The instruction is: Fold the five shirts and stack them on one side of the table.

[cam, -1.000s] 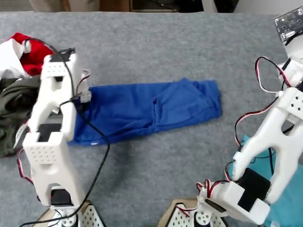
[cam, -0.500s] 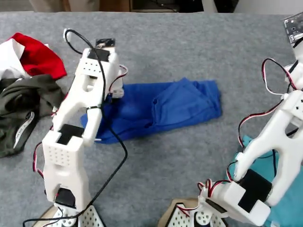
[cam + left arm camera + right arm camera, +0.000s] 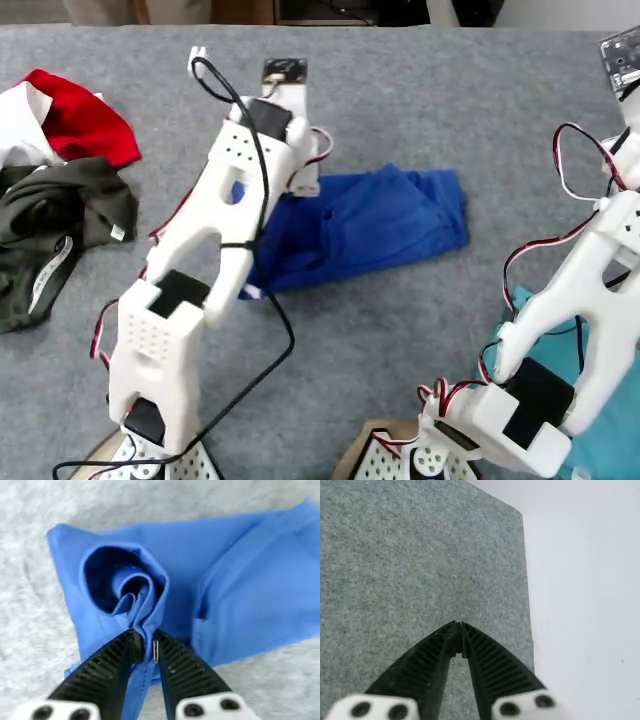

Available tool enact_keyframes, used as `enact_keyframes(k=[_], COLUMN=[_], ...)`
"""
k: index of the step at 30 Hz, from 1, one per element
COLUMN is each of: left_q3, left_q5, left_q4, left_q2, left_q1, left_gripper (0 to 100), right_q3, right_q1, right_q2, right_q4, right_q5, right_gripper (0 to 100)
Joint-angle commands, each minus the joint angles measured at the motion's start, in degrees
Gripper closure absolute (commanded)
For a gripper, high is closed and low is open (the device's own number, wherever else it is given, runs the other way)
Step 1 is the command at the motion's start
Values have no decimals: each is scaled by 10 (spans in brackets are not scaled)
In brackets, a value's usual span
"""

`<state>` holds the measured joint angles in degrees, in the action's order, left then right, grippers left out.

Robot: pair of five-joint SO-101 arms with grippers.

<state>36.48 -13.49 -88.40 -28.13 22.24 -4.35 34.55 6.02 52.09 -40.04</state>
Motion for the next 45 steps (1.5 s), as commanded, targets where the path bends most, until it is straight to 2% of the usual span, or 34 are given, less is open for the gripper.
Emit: enact_keyframes(k=[1,7,12,21,25,30,45], left_q3=[79,203,310,420,424,423,357], left_q5=[-25,-69,-73,-98,-98,-142,-157], left_q4=[2,-2,4,40,73,108,191], left_q2=[-9,-94,-149,-225,-234,-240,-240], left_q1=[23,56,108,147,162,177,187], left_gripper=[981,981,981,981,981,981,971], right_q3=[-13,-14,-14,-12,-11,-11,-11], right_q1=[23,33,33,29,29,29,29], right_q2=[32,32,32,32,32,32,31], right_q4=[-19,-25,-25,-25,-25,-25,-25], right_q5=[-4,-4,-5,-4,-5,-5,-5], right_gripper=[993,993,993,993,993,993,993])
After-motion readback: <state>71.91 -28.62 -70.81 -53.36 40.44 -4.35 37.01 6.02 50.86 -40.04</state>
